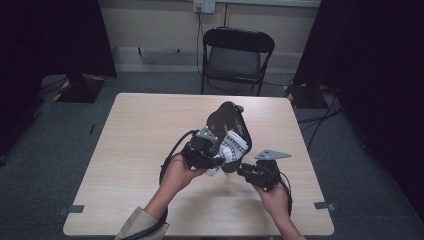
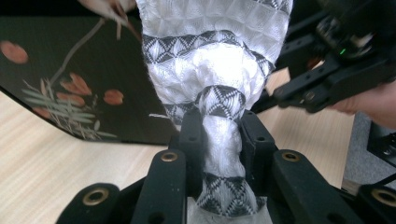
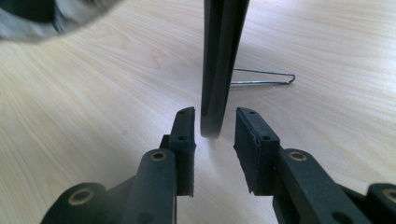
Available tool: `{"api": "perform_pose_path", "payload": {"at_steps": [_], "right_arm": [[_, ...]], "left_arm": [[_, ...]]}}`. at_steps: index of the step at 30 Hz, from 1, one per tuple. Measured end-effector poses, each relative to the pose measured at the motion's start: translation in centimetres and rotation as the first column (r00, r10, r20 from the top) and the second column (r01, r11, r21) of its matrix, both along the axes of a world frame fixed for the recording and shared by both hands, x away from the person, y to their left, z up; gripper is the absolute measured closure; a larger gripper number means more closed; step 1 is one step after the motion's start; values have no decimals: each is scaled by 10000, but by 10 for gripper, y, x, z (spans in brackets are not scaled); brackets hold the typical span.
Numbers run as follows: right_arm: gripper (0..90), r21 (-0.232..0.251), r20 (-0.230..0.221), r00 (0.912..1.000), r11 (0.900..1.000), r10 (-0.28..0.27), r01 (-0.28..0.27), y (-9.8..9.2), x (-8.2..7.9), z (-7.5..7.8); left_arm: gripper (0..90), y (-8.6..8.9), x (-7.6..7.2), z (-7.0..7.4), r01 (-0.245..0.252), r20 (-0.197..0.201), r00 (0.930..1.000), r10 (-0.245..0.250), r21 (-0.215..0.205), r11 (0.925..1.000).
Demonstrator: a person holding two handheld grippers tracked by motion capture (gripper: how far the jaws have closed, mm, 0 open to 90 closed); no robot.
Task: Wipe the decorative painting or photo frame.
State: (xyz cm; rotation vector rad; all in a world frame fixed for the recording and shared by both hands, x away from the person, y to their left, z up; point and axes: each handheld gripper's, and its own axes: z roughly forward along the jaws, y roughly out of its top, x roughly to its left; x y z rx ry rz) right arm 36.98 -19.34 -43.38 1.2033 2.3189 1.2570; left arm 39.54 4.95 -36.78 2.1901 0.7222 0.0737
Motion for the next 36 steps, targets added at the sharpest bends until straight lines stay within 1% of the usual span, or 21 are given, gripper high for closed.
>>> {"api": "perform_pose_path", "payload": {"at_steps": [5,8,16,18,20,24,27,31,32,34,36], "right_arm": [[705,36,174,9998,10000,-78,78,-2,-1,3],[714,39,205,9998,10000,-89,88,-2,-1,4],[722,11,209,9998,10000,-76,76,-2,-1,5],[723,8,215,9997,10000,-70,70,-2,-1,5],[723,2,240,9997,10000,-62,62,-3,-1,5],[725,15,258,9996,10000,-73,73,-3,0,5],[725,20,239,9997,10000,-81,81,-3,-1,5],[725,67,265,9996,9999,-96,94,-3,-1,6],[725,74,269,9996,9999,-100,98,-3,-1,6],[724,80,260,9996,9999,-96,94,-3,-1,6],[720,88,282,9996,9999,-86,84,-3,-1,6]], "left_arm": [[741,1,1,-13,-56,-214,9998,60,171,9998],[741,2,1,-20,-27,-350,9994,38,302,9995],[741,3,2,-43,-129,-770,9969,172,552,9984],[741,3,2,-50,-113,-822,9965,168,671,9977],[741,4,2,-56,-97,-928,9955,173,816,9966],[741,6,1,-68,-159,-1179,9927,260,857,9962],[741,7,1,-75,-150,-1279,9914,276,983,9950],[741,8,0,-86,-183,-1580,9868,365,1152,9932],[741,8,0,-88,-130,-1585,9868,333,1270,9918],[741,9,-1,-91,-106,-1662,9855,337,1379,9904],[741,9,-2,-93,-127,-1645,9857,372,1472,9890]]}}
